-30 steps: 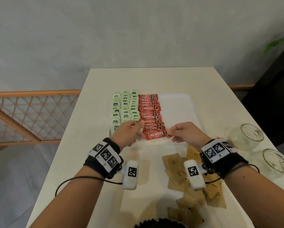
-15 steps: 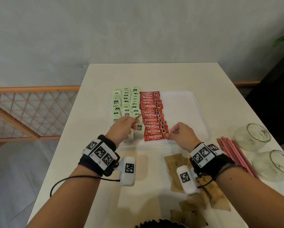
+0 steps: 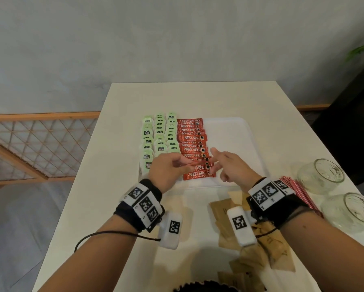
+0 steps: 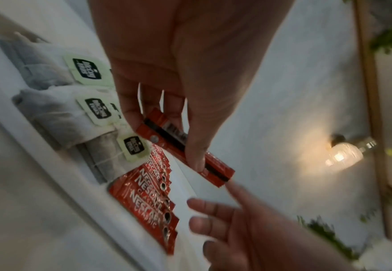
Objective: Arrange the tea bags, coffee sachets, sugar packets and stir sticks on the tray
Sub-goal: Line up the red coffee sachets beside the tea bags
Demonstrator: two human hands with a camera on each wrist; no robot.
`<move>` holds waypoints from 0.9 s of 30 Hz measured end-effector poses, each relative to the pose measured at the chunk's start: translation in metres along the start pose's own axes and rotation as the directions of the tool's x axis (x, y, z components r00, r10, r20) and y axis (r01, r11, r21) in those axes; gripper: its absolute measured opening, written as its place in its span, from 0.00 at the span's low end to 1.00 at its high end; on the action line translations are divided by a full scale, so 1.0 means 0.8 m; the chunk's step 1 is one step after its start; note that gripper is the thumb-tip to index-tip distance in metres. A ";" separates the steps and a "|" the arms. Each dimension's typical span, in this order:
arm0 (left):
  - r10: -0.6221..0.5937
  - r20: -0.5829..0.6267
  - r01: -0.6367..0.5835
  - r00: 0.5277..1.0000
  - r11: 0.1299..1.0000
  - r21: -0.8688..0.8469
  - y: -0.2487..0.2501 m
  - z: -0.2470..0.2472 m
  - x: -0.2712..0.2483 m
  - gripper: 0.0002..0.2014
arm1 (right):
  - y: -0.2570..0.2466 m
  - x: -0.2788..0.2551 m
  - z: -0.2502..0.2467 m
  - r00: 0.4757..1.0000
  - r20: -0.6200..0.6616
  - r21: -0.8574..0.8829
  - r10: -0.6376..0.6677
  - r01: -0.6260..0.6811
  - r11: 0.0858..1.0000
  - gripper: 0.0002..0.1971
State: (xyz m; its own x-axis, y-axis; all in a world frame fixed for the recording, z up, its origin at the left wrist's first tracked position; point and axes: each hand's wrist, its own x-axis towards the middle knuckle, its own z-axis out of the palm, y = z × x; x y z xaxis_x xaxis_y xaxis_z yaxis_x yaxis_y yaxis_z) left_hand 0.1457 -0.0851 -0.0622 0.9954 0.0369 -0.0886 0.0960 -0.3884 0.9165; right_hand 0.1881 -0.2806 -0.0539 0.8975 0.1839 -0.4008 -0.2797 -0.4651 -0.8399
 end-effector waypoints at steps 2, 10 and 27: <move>0.083 -0.037 -0.079 0.996 0.990 0.113 0.002 0.012 -0.002 0.05 | -0.007 -0.006 -0.001 0.990 0.138 0.089 0.011 -0.023 0.996 0.23; 0.299 -0.186 -0.206 0.936 0.893 0.400 -0.005 0.025 -0.015 0.19 | -0.001 -0.015 -0.003 0.988 0.085 0.208 -0.127 0.107 0.972 0.09; -0.009 -0.051 0.027 0.999 0.936 0.350 0.002 0.020 -0.013 0.04 | 0.017 -0.008 -0.019 0.993 -0.039 -0.033 -0.110 0.108 0.994 0.05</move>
State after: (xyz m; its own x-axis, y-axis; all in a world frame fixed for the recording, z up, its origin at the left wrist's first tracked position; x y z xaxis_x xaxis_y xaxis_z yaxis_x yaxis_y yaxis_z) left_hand 0.1351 -0.1005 -0.0658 0.9932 0.0872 -0.0772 0.1160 -0.6851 0.7192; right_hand 0.1834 -0.3013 -0.0573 0.9353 0.2002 -0.2918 -0.1694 -0.4706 -0.8659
